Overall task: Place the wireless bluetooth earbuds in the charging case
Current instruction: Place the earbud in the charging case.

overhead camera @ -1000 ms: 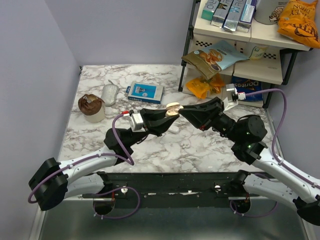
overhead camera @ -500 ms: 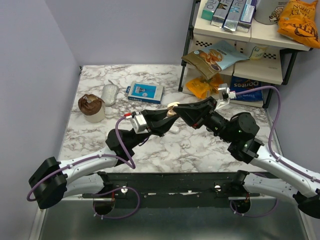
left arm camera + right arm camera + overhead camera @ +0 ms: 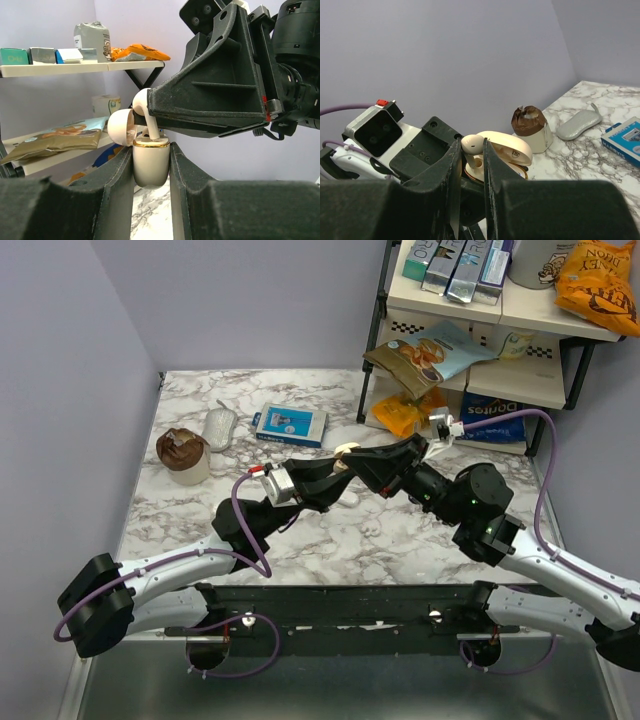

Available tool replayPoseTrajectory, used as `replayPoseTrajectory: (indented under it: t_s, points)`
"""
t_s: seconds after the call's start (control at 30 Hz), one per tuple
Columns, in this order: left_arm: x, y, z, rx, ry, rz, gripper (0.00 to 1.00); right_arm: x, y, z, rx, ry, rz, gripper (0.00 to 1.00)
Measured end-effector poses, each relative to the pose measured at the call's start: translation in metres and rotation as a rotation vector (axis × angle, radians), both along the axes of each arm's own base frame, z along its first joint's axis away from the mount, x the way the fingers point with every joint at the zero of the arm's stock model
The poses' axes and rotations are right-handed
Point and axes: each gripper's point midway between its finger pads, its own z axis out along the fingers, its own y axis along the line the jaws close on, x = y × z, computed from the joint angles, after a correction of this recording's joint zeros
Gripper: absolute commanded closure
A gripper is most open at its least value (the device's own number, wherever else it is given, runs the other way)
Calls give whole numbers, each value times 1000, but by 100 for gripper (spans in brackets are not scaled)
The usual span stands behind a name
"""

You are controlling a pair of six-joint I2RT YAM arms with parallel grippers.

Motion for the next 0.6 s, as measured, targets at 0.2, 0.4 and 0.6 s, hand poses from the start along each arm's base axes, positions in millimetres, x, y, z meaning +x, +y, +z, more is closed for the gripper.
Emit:
replayPoseTrajectory:
  t_s: [0.2, 0.4, 0.6]
  points:
    - [2, 1, 0, -1, 4, 8, 100, 2, 1, -1, -10, 8, -16, 99]
    - [3, 1, 0, -4, 9, 16, 100, 4, 3, -1, -28, 11, -29, 98]
    - [4, 1, -1, -3, 13, 20, 100, 4, 4, -3, -39, 17, -38, 94]
